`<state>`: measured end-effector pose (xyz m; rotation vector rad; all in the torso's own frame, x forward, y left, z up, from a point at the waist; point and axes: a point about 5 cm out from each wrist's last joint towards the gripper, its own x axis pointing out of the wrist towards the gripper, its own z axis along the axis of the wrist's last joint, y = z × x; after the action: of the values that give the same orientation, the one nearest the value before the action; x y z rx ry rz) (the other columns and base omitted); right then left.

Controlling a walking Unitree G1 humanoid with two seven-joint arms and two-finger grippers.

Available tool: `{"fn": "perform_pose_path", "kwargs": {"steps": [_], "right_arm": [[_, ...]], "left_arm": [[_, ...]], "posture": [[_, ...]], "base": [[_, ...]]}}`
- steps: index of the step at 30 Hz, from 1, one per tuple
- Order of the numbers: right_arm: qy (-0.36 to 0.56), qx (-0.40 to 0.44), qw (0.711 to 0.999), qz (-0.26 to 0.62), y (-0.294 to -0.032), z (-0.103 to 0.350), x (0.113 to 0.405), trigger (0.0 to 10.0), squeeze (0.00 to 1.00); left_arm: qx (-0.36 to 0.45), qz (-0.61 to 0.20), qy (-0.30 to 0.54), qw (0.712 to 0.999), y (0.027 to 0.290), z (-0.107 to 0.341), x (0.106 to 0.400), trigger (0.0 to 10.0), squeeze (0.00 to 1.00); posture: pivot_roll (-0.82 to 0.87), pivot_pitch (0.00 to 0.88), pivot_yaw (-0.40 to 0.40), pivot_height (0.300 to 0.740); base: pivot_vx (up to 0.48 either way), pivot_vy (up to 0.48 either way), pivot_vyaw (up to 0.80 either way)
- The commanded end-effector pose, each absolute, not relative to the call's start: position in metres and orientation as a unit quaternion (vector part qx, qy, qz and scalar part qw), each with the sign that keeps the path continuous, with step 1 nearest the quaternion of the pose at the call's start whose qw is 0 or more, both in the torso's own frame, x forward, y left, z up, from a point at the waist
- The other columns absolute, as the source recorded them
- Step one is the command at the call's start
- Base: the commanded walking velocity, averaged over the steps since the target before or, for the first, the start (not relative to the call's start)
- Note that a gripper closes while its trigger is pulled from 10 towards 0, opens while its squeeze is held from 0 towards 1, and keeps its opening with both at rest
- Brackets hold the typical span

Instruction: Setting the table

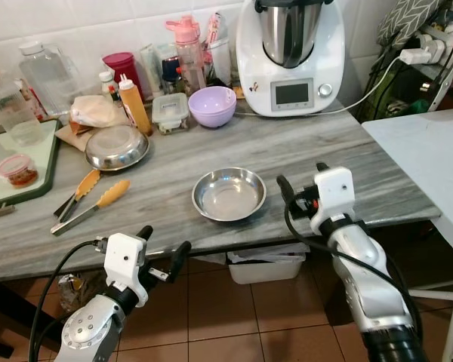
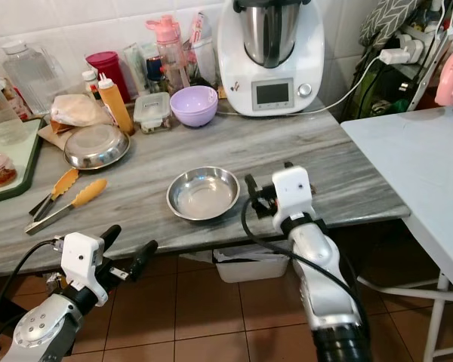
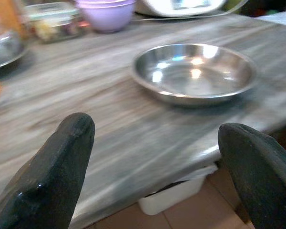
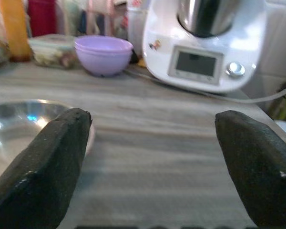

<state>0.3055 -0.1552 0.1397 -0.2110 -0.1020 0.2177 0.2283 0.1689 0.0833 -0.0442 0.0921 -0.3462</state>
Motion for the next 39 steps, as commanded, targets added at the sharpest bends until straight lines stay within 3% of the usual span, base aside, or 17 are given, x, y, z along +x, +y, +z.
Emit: {"fn": "perform_pose_path", "kwargs": {"steps": [1, 7, 18, 26, 27, 39], "right_arm": [[-0.058, -0.097, 0.987, 0.111, -0.153, 0.142, 0.301, 10.0, 1.0], [-0.046, -0.121, 0.982, 0.134, -0.14, 0.132, 0.284, 10.0, 1.0], [-0.056, -0.13, 0.983, 0.116, -0.144, 0.14, 0.294, 10.0, 1.0], [-0.056, -0.129, 0.983, 0.117, -0.144, 0.14, 0.295, 10.0, 1.0], [-0.05, -0.125, 0.984, 0.114, -0.144, 0.139, 0.296, 10.0, 0.0], [-0.053, -0.135, 0.98, 0.138, -0.135, 0.139, 0.299, 10.0, 0.0]], "left_arm": [[-0.021, -0.143, 0.044, 0.989, 0.176, 0.082, 0.231, 10.0, 0.0], [0.001, -0.103, 0.027, 0.994, 0.179, 0.082, 0.232, 10.0, 0.0], [0.02, -0.011, 0.032, 0.999, 0.198, 0.082, 0.237, 10.0, 0.0], [0.019, -0.011, 0.032, 0.999, 0.198, 0.082, 0.237, 10.0, 0.0], [0.019, -0.006, 0.035, 0.999, 0.198, 0.082, 0.238, 10.0, 0.0], [0.038, 0.014, 0.038, 0.998, 0.194, 0.082, 0.242, 10.0, 0.0]], "posture": [[-0.18, 0.0, 0.101, 0.74], [-0.18, 0.0, 0.095, 0.74], [-0.17, 0.0, 0.076, 0.74], [-0.17, 0.0, 0.076, 0.74], [-0.16, 0.0, 0.083, 0.74], [-0.16, 0.0, 0.082, 0.74]], "base": [[0.0, 0.0, 0.0], [0.0, 0.0, 0.0], [0.0, 0.0, 0.0], [0.0, 0.0, 0.0], [0.0, 0.0, 0.0], [0.0, 0.0, 0.05]]}}
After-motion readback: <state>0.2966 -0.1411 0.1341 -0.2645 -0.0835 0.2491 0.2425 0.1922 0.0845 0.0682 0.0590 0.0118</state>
